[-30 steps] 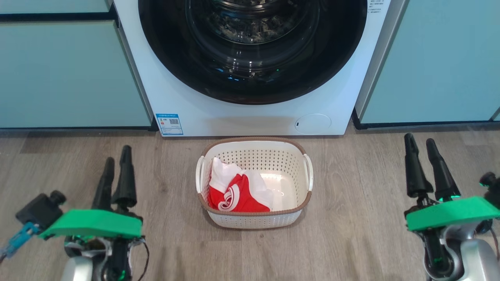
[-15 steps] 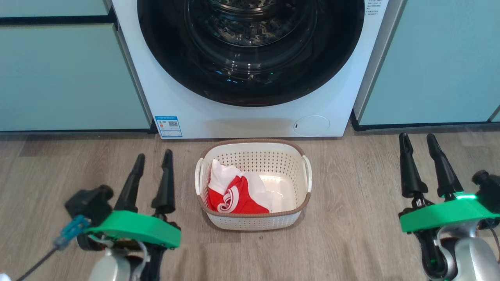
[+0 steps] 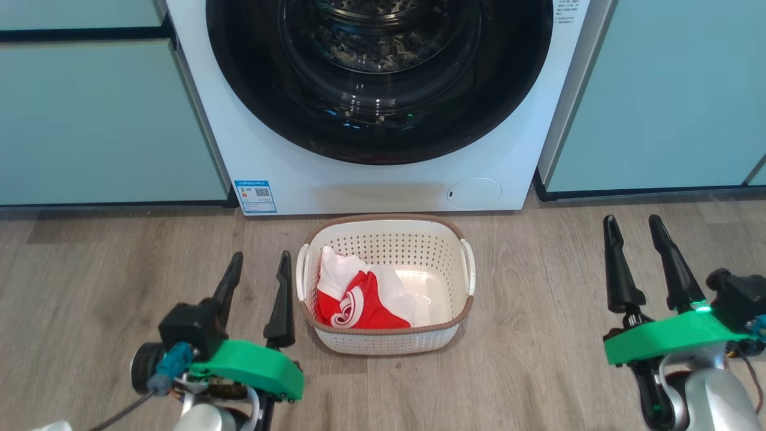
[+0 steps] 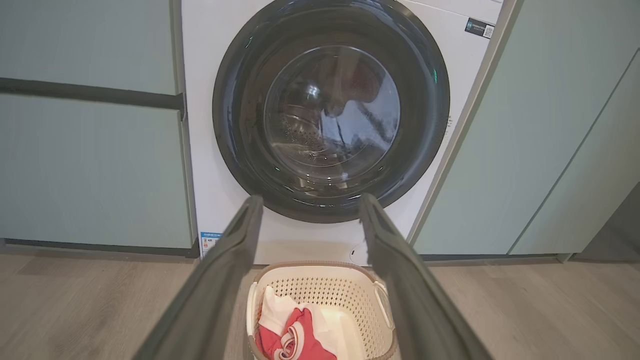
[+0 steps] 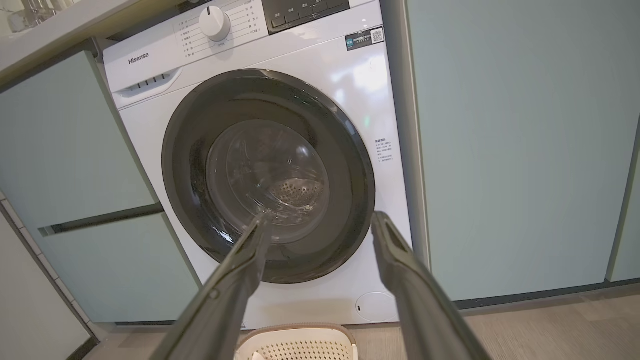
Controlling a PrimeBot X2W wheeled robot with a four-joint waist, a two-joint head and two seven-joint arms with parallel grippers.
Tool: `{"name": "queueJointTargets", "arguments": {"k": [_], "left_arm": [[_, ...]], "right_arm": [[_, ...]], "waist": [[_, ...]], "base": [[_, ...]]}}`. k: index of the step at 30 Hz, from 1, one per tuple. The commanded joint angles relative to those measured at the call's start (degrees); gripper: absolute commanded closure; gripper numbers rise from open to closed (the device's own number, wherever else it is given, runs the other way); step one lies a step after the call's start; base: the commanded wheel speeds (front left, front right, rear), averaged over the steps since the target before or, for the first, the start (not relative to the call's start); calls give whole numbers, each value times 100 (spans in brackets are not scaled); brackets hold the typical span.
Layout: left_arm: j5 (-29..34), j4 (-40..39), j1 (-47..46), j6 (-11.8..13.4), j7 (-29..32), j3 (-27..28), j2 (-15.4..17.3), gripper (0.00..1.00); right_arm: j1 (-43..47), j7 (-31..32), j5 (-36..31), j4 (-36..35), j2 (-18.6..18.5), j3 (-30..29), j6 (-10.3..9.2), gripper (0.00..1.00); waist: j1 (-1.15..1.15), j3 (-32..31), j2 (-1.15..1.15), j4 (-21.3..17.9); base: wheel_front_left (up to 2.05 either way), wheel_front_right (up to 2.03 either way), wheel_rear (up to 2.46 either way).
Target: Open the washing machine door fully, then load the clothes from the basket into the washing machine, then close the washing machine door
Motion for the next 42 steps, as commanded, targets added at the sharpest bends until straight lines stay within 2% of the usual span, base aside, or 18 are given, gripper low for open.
{"name": "queueJointTargets", "arguments": {"k": [1, 8, 18, 20, 26, 33, 42], "left_arm": [[174, -186, -235, 67, -83, 93, 75, 0], [505, -118, -214, 170, -201, -6, 44, 0], [792, 306, -66, -103, -368, 367, -256, 0], [784, 360, -49, -150, -385, 439, -291, 0], [682, 827, -10, -496, -486, 812, -388, 0], [449, 1006, -28, -606, -530, 799, -391, 0], [312, 1350, -76, -623, -530, 894, -392, 0]], "right_arm": [[-210, -86, -180, -190, -73, 133, -1, 0], [-202, -205, -486, -36, -77, 137, -1, 0], [-222, -374, -919, 337, -83, 194, -1, 0], [-228, -391, -927, 384, -83, 186, -1, 0], [-255, -492, -1318, 553, -87, 239, -1, 0], [-280, -537, -1349, 789, -88, 302, -1, 0], [-298, -537, -1374, 943, -88, 350, -1, 0]], "waist": [[0, -4, 0, -3], [0, -34, 0, -11], [0, -78, 0, -12], [0, -82, 0, -16], [0, -113, 0, -37], [0, -132, 0, -50], [0, -137, 0, -49]], "base": [[0, 0, 0], [0, 0, 0], [0, 0, 0], [0, 0, 0], [0, 0, 0], [0, 0, 0], [0, 0, 0]]}}
